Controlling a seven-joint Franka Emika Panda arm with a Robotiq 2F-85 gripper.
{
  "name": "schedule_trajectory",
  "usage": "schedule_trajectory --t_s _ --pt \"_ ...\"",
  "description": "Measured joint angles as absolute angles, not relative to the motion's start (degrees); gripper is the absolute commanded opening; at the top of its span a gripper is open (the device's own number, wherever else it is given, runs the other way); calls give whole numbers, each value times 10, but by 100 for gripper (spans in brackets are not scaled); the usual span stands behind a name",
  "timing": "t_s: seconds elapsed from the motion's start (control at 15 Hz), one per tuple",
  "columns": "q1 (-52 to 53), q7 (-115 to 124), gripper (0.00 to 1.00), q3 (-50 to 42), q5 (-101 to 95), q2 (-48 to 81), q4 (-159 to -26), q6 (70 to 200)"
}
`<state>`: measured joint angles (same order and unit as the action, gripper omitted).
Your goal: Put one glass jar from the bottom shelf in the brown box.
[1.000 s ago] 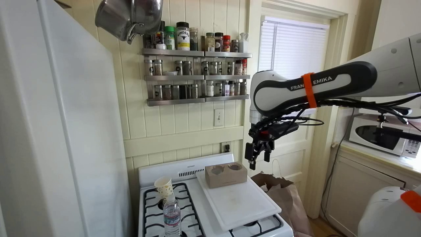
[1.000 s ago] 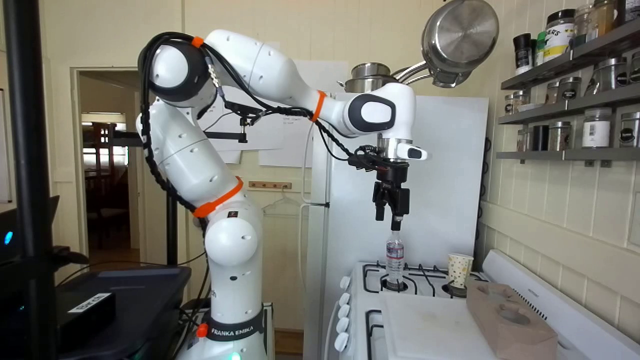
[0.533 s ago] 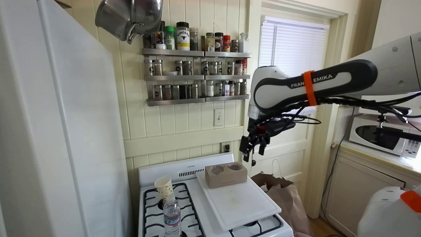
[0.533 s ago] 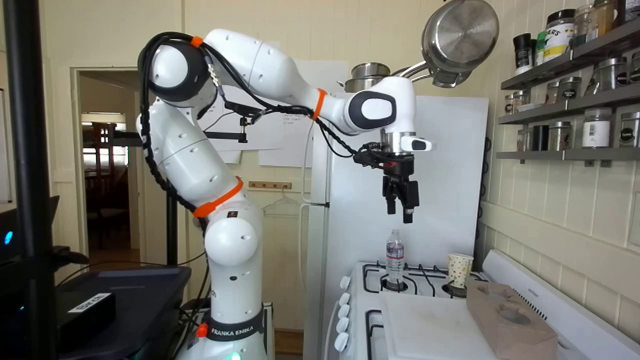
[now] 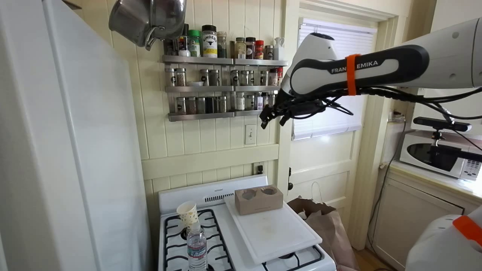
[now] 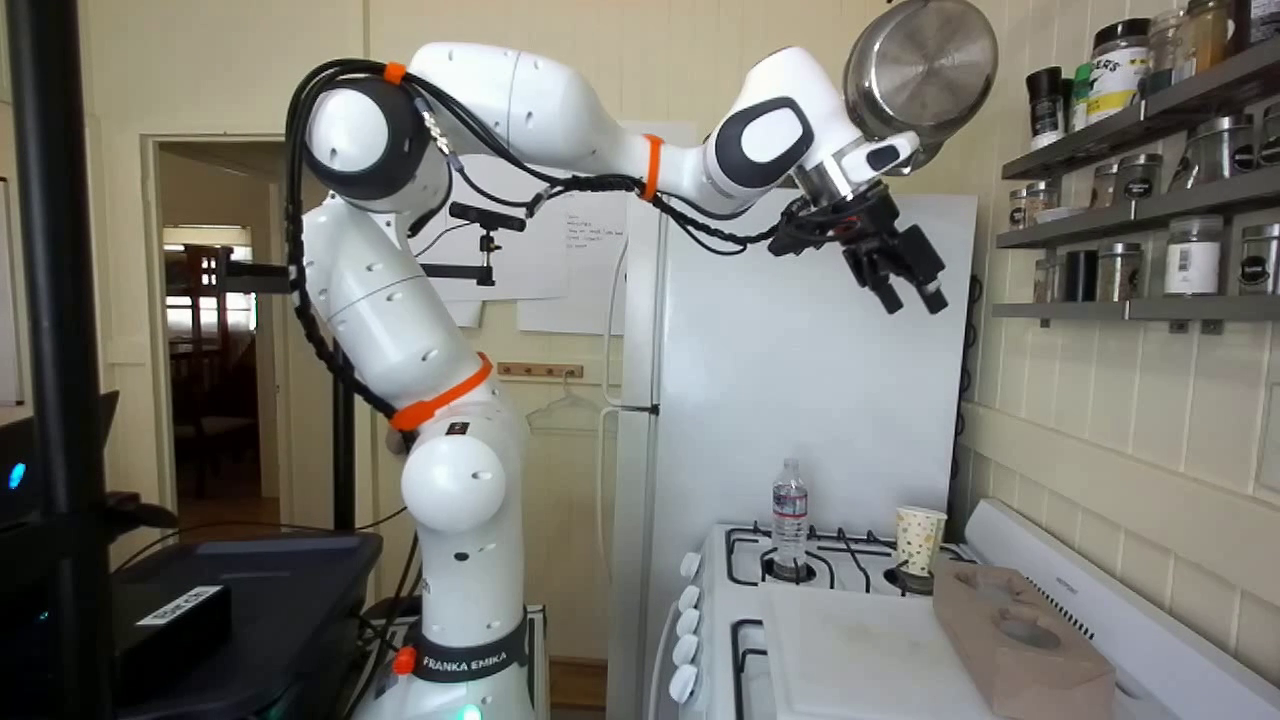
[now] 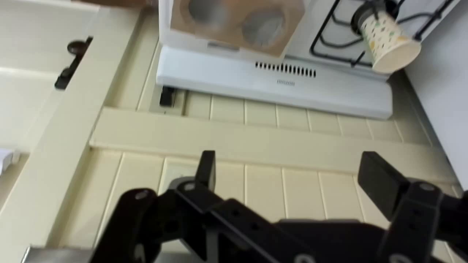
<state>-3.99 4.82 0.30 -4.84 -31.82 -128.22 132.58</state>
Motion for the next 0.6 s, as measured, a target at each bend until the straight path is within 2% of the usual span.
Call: schedule_trajectory --t_s 0.27,0.6 --pt "-78 104 100 40 -118 -248 -1219 1474" --pt "-82 107 100 41 -121 -236 -1209 1482"
